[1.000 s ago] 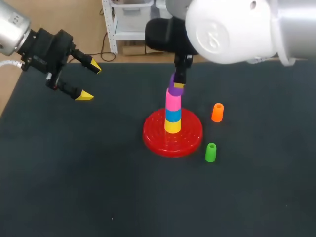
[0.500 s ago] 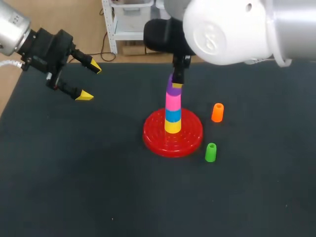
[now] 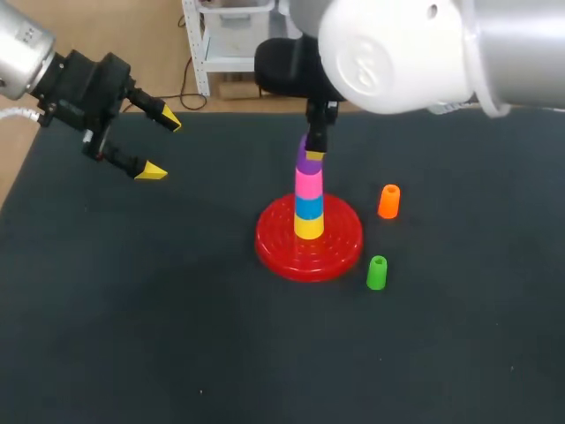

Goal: Pick up and stack the cylinders on the red base in this order: pink,purple,orange,green

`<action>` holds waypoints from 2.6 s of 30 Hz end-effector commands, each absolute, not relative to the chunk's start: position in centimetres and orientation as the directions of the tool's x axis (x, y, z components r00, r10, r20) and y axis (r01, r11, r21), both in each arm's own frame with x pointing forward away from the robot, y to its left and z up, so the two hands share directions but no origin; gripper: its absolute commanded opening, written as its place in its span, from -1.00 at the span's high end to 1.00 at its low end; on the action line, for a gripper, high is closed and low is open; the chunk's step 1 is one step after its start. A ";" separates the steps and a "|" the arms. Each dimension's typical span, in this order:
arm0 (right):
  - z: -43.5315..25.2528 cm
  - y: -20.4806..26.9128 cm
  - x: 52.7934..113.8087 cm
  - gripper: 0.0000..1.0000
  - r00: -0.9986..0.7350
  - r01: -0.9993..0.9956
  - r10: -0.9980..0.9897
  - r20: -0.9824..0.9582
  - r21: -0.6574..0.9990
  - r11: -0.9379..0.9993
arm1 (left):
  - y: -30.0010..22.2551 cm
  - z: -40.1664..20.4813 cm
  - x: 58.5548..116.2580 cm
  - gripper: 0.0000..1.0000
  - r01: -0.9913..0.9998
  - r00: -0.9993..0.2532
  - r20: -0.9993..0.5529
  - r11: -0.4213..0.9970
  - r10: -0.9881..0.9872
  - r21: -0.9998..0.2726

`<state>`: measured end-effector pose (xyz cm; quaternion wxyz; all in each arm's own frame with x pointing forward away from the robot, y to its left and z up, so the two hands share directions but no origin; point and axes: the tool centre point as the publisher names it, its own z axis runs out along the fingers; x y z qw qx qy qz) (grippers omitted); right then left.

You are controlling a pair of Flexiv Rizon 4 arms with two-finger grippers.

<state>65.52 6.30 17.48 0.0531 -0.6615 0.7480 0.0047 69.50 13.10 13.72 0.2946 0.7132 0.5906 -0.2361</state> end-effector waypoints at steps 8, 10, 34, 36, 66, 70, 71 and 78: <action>16.6 6.6 65.6 1.00 -0.103 -0.993 -0.993 -0.063 -0.050 0.107 | 13.1 13.7 69.6 -1.00 0.981 0.191 -0.684 -0.130 0.704 0.141; 16.6 6.6 65.6 1.00 -0.099 -0.993 -0.993 -0.059 -0.053 0.103 | 13.1 13.7 69.6 -1.00 0.981 0.191 -0.684 -0.130 0.704 0.141; 17.7 7.0 66.4 1.00 0.009 -0.998 -1.000 0.016 -0.061 -0.010 | 13.1 13.7 69.6 -1.00 0.981 0.191 -0.684 -0.130 0.704 0.141; 17.7 7.1 66.5 1.00 0.024 -0.998 -0.999 0.028 -0.053 -0.026 | 13.1 13.7 69.6 -1.00 0.981 0.191 -0.684 -0.130 0.704 0.141; 16.7 6.5 65.9 1.00 0.004 -1.000 -1.000 0.000 -0.028 -0.004 | 13.1 13.7 69.6 -1.00 0.981 0.191 -0.684 -0.130 0.704 0.141; 16.4 6.2 65.6 1.00 -0.013 -1.000 -1.000 -0.016 -0.022 0.013 | 13.1 13.7 69.6 -1.00 0.981 0.191 -0.684 -0.130 0.704 0.141; 16.3 6.2 65.6 1.00 -0.015 -1.000 -1.000 -0.016 -0.021 0.016 | 13.1 13.7 69.6 -1.00 0.981 0.191 -0.684 -0.130 0.704 0.141; 15.9 6.2 65.5 1.00 -0.031 -0.999 -0.999 -0.035 -0.017 0.032 | 13.1 13.7 69.6 -1.00 0.981 0.191 -0.684 -0.130 0.704 0.141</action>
